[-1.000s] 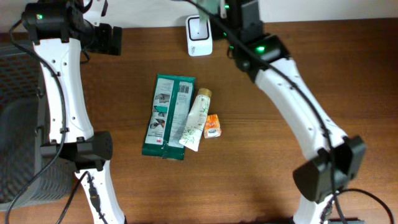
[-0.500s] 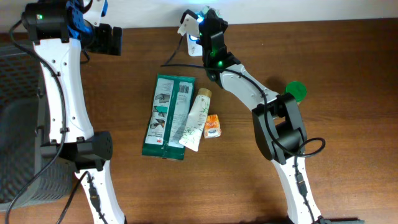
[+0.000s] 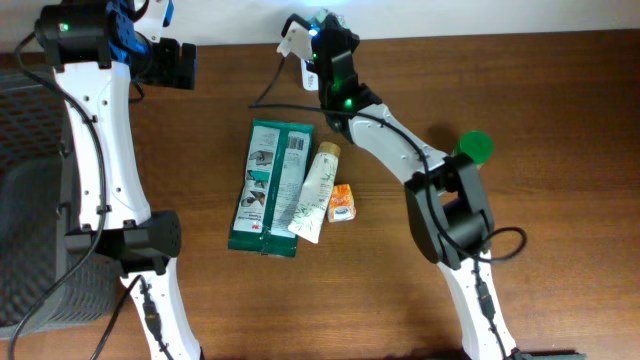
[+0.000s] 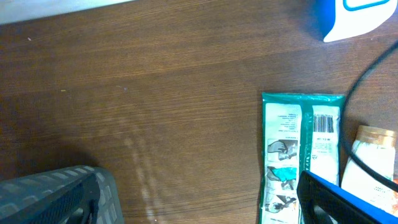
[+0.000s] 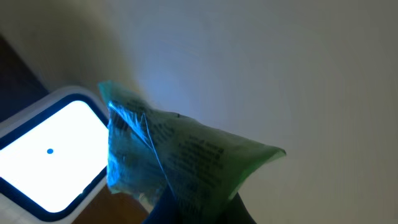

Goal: Scan the item barcode
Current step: 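Hold the pouch barcode in front of the scanner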

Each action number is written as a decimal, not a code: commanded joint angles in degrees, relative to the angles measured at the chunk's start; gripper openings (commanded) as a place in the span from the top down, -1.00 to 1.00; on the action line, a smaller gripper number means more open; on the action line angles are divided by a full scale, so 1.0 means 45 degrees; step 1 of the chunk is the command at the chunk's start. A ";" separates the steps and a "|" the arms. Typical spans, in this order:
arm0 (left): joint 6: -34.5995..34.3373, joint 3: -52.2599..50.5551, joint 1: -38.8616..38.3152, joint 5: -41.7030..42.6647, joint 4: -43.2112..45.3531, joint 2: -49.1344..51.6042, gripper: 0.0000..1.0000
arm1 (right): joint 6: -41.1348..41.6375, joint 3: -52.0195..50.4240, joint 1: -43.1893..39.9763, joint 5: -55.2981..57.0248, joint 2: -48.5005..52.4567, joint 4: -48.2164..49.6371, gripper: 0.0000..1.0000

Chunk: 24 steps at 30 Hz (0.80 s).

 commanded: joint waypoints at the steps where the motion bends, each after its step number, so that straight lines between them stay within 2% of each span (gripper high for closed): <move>1: 0.0155 0.0039 0.0087 0.0097 0.0015 -0.0063 -0.98 | 0.3691 0.0194 0.0058 -0.0019 -0.2822 -0.1496 0.92; 6: 0.0151 0.0039 0.0087 0.0097 0.0015 -0.0063 -0.99 | 0.8990 0.0194 0.0034 -0.0131 -0.5600 -0.7300 0.92; 7: 0.0151 0.0039 0.0087 0.0097 0.0015 -0.0063 -0.98 | 1.0457 0.0194 0.0034 -0.0121 -0.6251 -0.9219 0.92; 9: 0.0151 0.0039 0.0087 0.0097 0.0015 -0.0063 -0.99 | 1.2152 0.0194 0.0034 -0.0112 -0.7023 -1.2381 0.92; 14: 0.0155 0.0039 0.0087 0.0097 0.0015 -0.0063 -0.98 | 1.5285 0.0102 -0.0680 -0.0495 -0.6829 -1.8340 0.92; 17: 0.0155 0.0039 0.0087 0.0097 0.0015 -0.0063 -0.98 | 1.5761 -0.0816 -0.1715 -0.1700 -0.6475 -1.9579 0.92; 19: 0.0155 0.0039 0.0087 0.0097 0.0019 -0.0063 -0.98 | 1.6111 -0.1812 -0.2409 -0.1783 -0.6465 -1.9492 0.92; 24: 0.0155 0.0039 0.0087 0.0097 0.0015 -0.0063 -0.98 | 1.6096 -0.4833 -0.4235 -0.1647 -0.6465 -1.7359 0.92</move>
